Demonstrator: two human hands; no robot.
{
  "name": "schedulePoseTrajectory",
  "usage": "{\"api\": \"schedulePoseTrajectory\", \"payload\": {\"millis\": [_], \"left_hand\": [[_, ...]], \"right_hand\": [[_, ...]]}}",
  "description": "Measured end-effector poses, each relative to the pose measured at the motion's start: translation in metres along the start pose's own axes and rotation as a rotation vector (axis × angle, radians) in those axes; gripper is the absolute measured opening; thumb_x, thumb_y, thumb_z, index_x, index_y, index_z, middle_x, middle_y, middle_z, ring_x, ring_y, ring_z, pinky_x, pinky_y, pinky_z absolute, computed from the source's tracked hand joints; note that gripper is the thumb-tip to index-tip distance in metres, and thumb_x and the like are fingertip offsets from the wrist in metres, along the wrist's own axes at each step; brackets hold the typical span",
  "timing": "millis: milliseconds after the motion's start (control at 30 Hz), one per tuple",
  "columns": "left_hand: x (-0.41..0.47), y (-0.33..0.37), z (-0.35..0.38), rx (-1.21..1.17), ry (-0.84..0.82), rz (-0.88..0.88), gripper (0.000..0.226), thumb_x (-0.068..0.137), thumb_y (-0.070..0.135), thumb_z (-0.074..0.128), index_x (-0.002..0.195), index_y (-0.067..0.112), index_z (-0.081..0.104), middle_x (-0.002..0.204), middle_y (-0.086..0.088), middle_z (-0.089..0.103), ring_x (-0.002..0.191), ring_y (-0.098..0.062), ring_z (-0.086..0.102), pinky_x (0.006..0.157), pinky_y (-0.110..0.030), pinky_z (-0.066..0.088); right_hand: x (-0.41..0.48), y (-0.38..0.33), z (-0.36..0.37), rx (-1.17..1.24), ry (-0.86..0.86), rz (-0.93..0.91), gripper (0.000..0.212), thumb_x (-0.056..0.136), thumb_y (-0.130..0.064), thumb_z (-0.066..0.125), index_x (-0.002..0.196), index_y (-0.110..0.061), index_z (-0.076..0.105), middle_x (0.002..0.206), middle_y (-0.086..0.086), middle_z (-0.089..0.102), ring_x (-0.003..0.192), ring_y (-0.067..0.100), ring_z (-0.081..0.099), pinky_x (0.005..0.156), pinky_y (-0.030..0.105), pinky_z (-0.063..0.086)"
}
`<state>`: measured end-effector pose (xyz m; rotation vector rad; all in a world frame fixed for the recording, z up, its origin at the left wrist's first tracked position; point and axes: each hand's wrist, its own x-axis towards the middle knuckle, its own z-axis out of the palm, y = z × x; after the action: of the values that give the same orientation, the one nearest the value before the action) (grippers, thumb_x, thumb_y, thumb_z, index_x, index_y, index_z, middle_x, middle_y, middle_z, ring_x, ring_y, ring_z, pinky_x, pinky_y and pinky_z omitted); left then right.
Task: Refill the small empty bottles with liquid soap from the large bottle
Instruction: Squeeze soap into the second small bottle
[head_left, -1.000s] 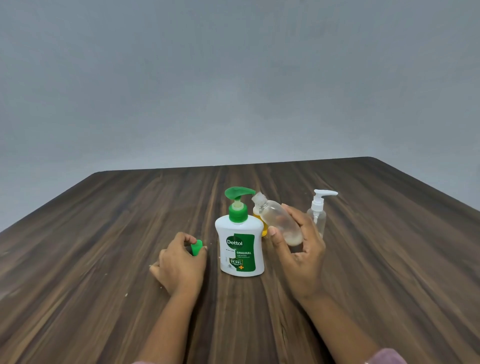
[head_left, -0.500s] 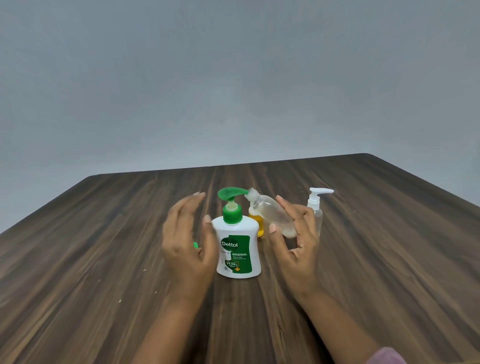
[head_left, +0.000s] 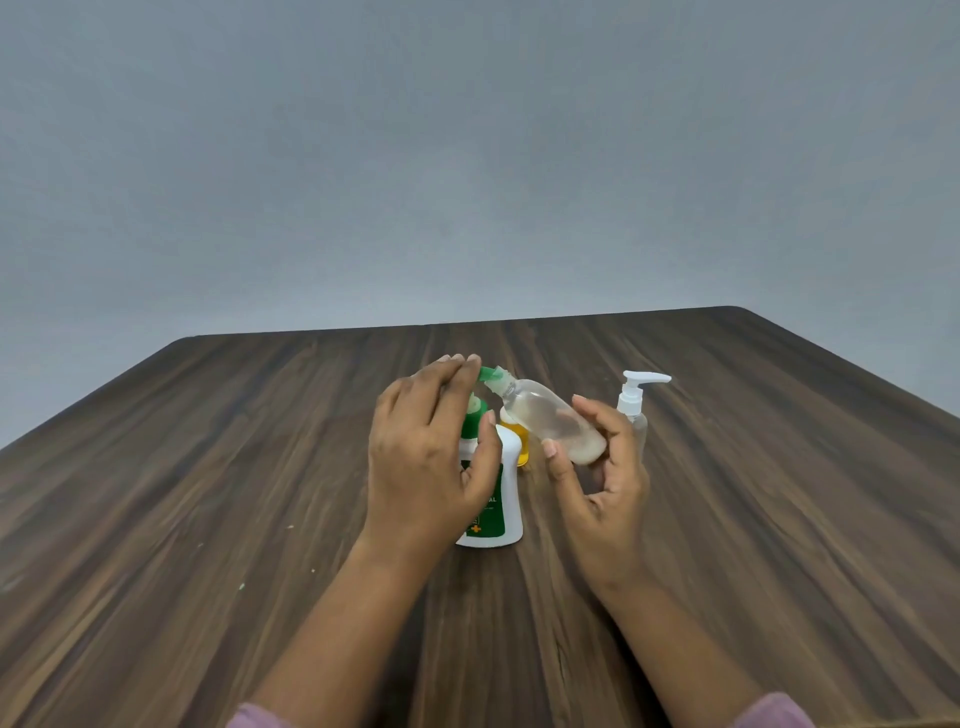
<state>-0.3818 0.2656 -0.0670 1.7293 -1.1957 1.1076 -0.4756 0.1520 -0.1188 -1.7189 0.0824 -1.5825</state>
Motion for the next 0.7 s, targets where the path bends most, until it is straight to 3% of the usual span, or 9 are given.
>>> {"api": "schedulePoseTrajectory", "payload": {"millis": [233,400,500,700], "left_hand": [[-0.006,0.004,0.003,-0.061,0.01,-0.086,0.04,0.084,0.021,0.051,0.116,0.002,0.064,0.114,-0.01,0.063,0.106,-0.019,0.057,0.092,-0.03,0.041],[-0.009,0.003,0.006,-0.08,0.016,-0.095,0.039,0.083,0.019,0.052,0.116,0.001,0.064,0.114,-0.009,0.063,0.107,-0.019,0.057,0.093,-0.029,0.041],[-0.012,0.001,0.008,-0.099,0.019,-0.096,0.039,0.084,0.017,0.05,0.117,0.0,0.063,0.114,-0.01,0.063,0.11,-0.019,0.056,0.095,-0.027,0.04],[-0.012,0.001,0.009,-0.122,-0.006,-0.106,0.04,0.085,0.019,0.049,0.118,-0.001,0.062,0.115,-0.011,0.063,0.112,-0.018,0.054,0.099,-0.021,0.034]], "right_hand": [[-0.004,0.002,0.0,0.038,0.009,0.04,0.03,0.088,-0.025,0.062,0.117,-0.02,0.054,0.107,-0.008,0.063,0.094,0.016,0.064,0.079,0.028,0.053],[-0.006,0.002,0.001,0.034,0.001,0.067,0.03,0.09,-0.035,0.06,0.118,-0.024,0.054,0.102,-0.001,0.066,0.08,0.012,0.064,0.07,0.024,0.051],[-0.007,0.001,0.001,0.041,-0.014,0.072,0.029,0.093,-0.044,0.055,0.12,-0.032,0.053,0.099,0.004,0.065,0.078,0.018,0.066,0.067,0.025,0.053],[-0.008,0.002,-0.001,0.002,-0.025,0.056,0.036,0.095,-0.048,0.05,0.124,-0.028,0.048,0.098,0.005,0.063,0.073,0.016,0.064,0.063,0.024,0.052]]}}
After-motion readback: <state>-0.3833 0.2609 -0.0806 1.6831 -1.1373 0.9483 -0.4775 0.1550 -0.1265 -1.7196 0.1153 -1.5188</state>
